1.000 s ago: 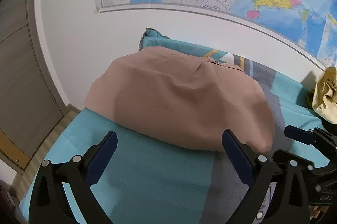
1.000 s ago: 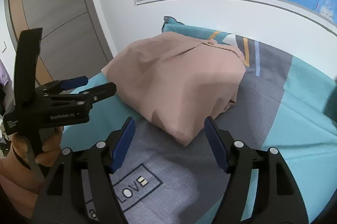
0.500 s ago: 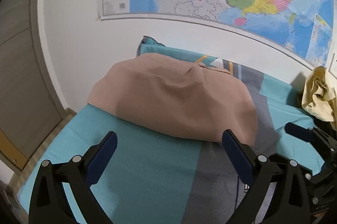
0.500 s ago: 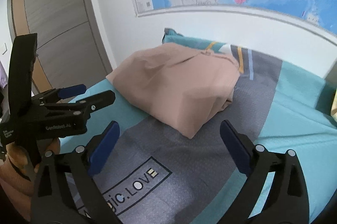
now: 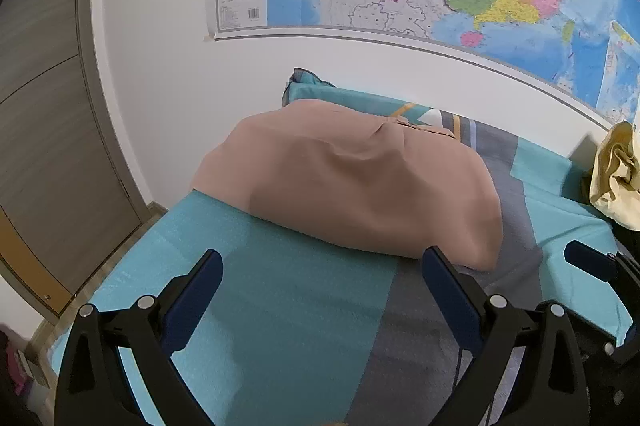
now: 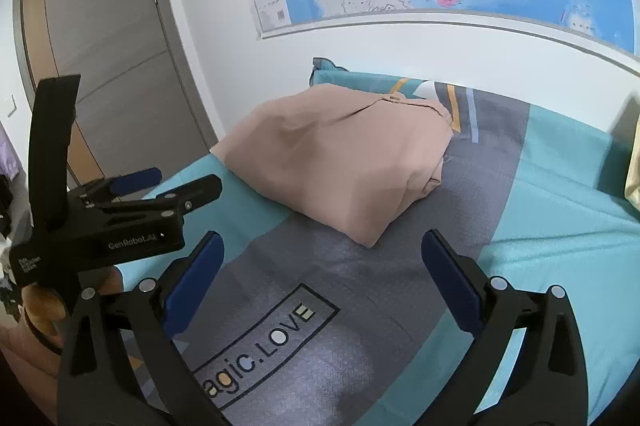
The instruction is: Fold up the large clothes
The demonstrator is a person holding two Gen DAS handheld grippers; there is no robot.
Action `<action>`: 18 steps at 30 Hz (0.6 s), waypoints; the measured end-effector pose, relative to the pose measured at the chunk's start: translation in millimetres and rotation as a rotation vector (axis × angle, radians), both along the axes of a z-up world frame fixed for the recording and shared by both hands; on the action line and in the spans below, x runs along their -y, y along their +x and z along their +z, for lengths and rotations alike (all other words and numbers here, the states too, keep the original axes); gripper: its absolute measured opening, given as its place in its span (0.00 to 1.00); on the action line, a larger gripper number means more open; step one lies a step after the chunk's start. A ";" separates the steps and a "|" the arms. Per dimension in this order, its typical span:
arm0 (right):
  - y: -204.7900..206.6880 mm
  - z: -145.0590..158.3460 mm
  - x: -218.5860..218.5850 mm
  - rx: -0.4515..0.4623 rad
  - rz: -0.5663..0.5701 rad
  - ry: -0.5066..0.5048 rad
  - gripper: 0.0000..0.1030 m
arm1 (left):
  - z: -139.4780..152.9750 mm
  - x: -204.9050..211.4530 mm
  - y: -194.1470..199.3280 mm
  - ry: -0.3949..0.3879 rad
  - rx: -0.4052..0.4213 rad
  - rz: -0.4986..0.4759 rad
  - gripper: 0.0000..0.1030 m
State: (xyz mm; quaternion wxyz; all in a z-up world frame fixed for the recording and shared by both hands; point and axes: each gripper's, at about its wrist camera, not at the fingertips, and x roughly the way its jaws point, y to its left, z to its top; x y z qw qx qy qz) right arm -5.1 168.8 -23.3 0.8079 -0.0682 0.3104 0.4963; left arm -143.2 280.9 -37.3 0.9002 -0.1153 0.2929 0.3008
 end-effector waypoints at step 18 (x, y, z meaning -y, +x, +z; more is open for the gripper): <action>-8.2 -0.3 7.1 0.015 -0.002 -0.014 0.95 | 3.2 6.3 -6.8 0.002 0.022 -0.003 0.93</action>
